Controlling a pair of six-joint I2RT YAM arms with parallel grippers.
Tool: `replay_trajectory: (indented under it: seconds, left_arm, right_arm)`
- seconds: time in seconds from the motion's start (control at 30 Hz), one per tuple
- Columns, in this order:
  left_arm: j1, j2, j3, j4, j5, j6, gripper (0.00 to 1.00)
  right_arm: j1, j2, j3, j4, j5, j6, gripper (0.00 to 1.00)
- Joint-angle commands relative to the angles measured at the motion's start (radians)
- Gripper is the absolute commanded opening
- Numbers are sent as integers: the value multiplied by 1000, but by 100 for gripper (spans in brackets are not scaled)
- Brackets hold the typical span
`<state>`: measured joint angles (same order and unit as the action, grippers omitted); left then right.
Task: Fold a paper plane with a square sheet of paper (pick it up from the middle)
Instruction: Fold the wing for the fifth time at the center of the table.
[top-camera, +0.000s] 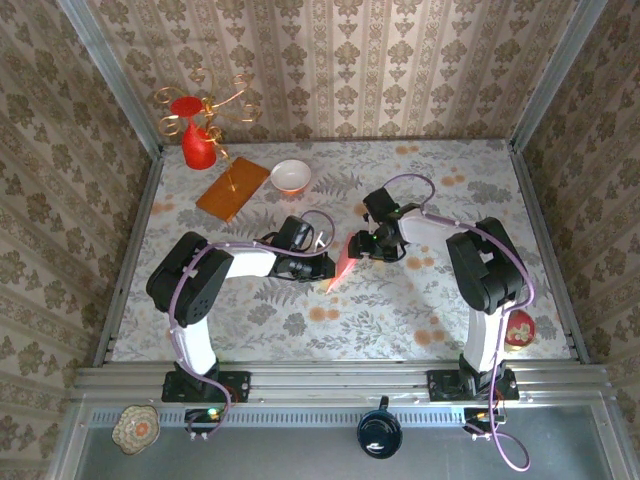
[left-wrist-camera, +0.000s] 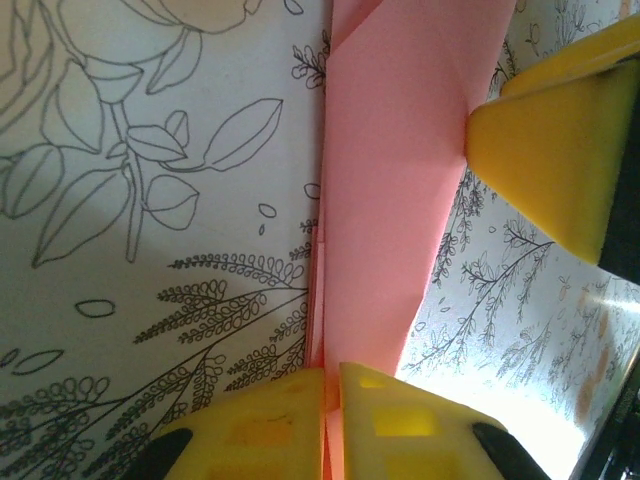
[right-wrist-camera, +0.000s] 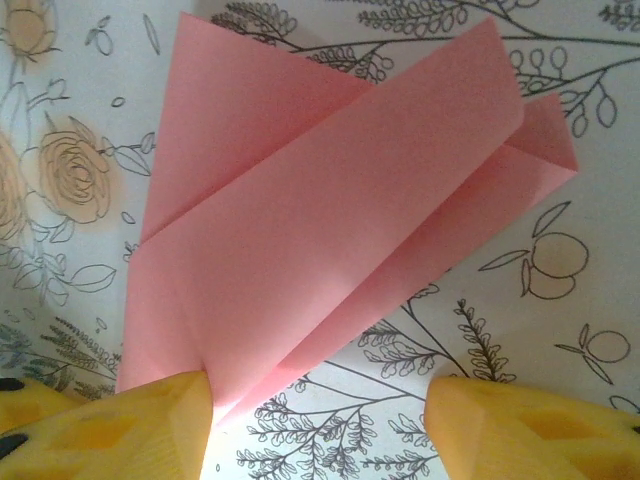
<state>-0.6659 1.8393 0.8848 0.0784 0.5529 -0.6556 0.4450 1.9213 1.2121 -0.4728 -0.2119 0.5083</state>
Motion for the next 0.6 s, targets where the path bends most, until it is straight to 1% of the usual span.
replay_trajectory:
  seconds: [0.0, 0.57]
  left_arm:
    - [-3, 46, -17, -46, -36, -9, 13]
    - [-9, -11, 44, -106, -45, 11, 14]
  right_arm:
    - [11, 126, -28, 10, 104, 28, 63]
    - [24, 189, 7, -25, 127, 62, 62]
